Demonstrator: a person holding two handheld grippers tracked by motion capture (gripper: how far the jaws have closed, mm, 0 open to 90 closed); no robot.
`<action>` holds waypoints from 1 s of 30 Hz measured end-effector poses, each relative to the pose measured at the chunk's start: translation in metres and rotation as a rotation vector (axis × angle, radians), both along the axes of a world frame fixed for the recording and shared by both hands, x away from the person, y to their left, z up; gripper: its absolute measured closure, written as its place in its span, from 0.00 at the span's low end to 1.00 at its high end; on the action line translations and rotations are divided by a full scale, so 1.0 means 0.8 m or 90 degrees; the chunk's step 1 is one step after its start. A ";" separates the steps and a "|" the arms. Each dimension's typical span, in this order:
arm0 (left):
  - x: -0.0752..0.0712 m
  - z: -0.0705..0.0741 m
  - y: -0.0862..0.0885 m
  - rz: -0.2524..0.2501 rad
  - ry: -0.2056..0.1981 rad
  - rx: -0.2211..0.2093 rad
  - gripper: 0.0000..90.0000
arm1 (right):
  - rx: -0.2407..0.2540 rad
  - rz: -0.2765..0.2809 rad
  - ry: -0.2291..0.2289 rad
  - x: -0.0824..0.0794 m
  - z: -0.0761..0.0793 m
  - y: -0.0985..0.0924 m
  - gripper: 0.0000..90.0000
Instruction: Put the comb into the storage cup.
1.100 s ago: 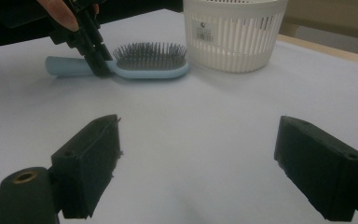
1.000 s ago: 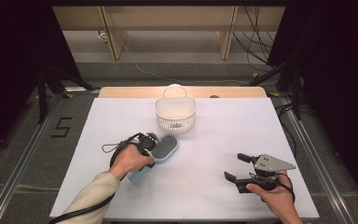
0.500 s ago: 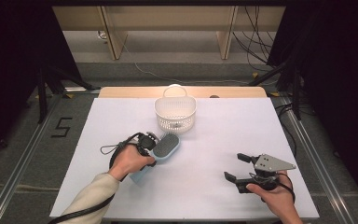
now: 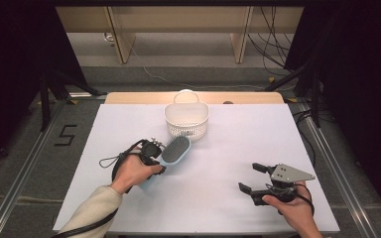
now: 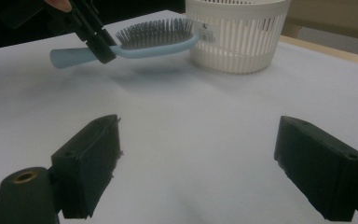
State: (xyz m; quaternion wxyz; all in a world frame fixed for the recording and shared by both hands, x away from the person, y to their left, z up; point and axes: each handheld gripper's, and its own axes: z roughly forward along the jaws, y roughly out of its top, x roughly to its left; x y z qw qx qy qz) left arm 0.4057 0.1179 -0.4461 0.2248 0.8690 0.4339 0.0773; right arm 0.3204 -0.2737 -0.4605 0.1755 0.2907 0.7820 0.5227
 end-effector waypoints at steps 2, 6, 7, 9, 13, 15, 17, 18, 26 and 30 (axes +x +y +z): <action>0.000 0.000 0.002 0.005 -0.005 -0.007 0.78 | 0.001 0.000 -0.001 0.000 0.000 0.000 0.17; 0.000 0.002 0.002 0.001 -0.007 -0.009 0.78 | 0.001 0.000 -0.001 0.000 0.000 0.000 0.17; -0.001 0.002 0.001 0.002 -0.010 -0.011 0.78 | 0.001 0.000 -0.001 0.000 0.000 0.000 0.17; -0.001 0.002 0.001 0.003 -0.012 -0.013 0.78 | 0.001 0.000 -0.001 0.000 0.000 0.000 0.17; -0.001 0.004 0.000 0.002 -0.017 -0.018 0.78 | 0.001 0.000 0.000 0.000 0.000 0.000 0.17; -0.001 0.004 0.001 0.002 -0.018 -0.018 0.78 | 0.001 0.001 0.001 0.000 0.000 -0.001 0.17; -0.001 0.004 0.001 0.002 -0.021 -0.019 0.78 | 0.001 0.000 0.001 0.000 0.000 -0.001 0.17; -0.001 0.004 0.000 0.002 -0.023 -0.021 0.78 | 0.001 0.000 0.001 0.000 0.000 -0.001 0.17; -0.003 0.008 -0.001 -0.004 -0.036 -0.031 0.78 | 0.001 0.000 0.001 0.000 0.000 -0.001 0.17; -0.005 0.010 -0.003 -0.009 -0.047 -0.037 0.78 | 0.001 0.000 0.001 0.000 0.000 -0.001 0.17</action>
